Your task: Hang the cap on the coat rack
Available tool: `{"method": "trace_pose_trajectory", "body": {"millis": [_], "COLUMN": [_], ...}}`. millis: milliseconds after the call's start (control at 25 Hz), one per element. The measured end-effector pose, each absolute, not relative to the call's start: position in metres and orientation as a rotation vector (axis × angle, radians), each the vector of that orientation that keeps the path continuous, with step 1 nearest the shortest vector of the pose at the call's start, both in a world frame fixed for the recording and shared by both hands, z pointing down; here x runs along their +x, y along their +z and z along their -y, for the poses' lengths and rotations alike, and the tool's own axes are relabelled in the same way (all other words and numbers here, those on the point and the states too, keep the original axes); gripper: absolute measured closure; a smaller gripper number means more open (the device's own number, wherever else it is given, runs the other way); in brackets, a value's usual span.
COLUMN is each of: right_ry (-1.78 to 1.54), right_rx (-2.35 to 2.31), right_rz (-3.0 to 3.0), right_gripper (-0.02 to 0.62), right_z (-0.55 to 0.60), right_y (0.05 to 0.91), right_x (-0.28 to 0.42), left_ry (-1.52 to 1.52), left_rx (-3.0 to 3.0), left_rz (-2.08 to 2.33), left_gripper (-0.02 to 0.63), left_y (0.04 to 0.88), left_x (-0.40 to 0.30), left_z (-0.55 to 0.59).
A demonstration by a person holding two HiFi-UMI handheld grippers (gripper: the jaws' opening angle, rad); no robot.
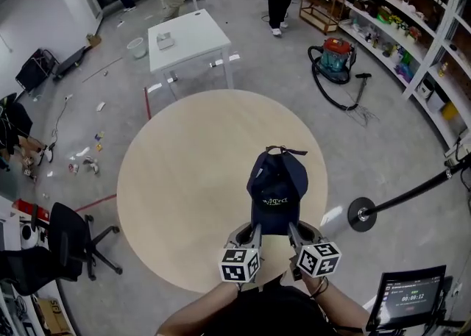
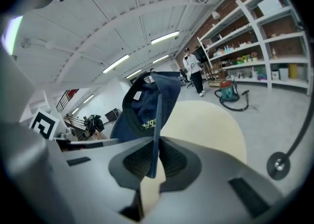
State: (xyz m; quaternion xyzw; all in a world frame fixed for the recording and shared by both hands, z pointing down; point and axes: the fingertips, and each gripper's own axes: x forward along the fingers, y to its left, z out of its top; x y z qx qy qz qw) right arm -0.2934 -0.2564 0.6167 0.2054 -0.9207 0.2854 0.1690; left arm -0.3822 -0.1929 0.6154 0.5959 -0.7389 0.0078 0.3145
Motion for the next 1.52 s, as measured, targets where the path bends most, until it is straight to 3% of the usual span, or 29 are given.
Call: {"method": "trace_pose_trajectory", "body": {"millis": [440, 1000, 1280, 1520], "right_ry": [0.802, 0.750, 0.719, 0.652], "right_rx": [0.800, 1.138, 1.242, 1.296], "right_rz": [2.705, 2.593, 2.610, 2.654], "right_gripper": [0.572, 0.574, 0.574, 0.574], "right_z": [0.256, 0.220, 0.231, 0.225], "right_y": [0.550, 0.564, 0.542, 0.530], "right_x": [-0.260, -0.197, -0.129, -0.132], "left_ry": [-0.119, -0.119, -0.065, -0.051], "left_rx": [1.786, 1.928, 2.045, 2.122], "left_rz": [1.905, 1.595, 1.545, 1.549], "left_gripper": [0.574, 0.574, 0.574, 0.574], "left_y": [0.549, 0.576, 0.552, 0.542], "left_x": [-0.355, -0.303, -0.237, -0.240], "left_z": [0.200, 0.188, 0.207, 0.206]}}
